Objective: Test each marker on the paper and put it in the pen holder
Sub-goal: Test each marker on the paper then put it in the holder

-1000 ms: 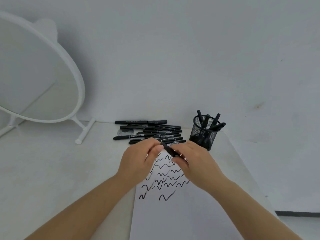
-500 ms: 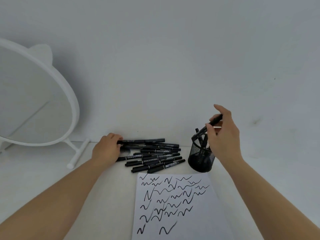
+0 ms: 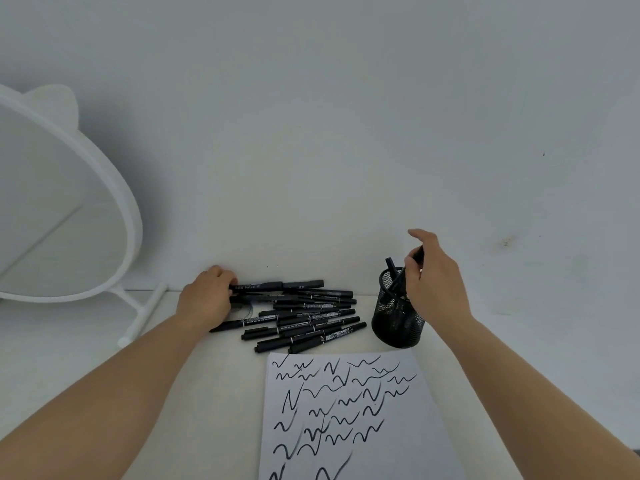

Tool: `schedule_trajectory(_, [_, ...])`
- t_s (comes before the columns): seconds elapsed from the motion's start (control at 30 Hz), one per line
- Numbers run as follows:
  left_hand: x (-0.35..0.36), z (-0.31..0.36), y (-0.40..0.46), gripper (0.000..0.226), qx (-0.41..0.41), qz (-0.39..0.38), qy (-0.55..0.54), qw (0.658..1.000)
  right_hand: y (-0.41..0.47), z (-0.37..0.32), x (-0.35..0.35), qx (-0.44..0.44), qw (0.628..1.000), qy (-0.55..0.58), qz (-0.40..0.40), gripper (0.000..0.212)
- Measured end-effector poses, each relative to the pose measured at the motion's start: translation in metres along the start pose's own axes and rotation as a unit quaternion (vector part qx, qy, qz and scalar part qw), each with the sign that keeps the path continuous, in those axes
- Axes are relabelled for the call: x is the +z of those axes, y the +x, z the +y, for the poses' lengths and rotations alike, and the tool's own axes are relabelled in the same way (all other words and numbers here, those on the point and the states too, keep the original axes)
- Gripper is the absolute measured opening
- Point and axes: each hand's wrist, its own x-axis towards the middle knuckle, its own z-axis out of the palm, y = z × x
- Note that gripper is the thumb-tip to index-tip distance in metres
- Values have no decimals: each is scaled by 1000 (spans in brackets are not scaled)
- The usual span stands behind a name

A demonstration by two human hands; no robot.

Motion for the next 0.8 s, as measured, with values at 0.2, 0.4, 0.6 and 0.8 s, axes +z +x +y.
schedule_trajectory(0.2, [4, -5, -2, 19, -15, -2, -54, 998, 2, 2, 8, -10, 998, -58, -38, 29])
schedule_trajectory(0.4, [7, -15, -1, 22, -27, -8, -120, 992, 0, 3, 10, -18, 982, -163, -96, 26])
schedule_trajectory(0.6, [-2, -14, -9, 18, -8, 20, -119, 993, 0, 0, 12, -18, 973, -201, -116, 36])
schedule_trajectory(0.8, [-28, 8, -31, 16, 27, 62, -88, 994, -9, -5, 4, -83, 981, -175, 0, 38])
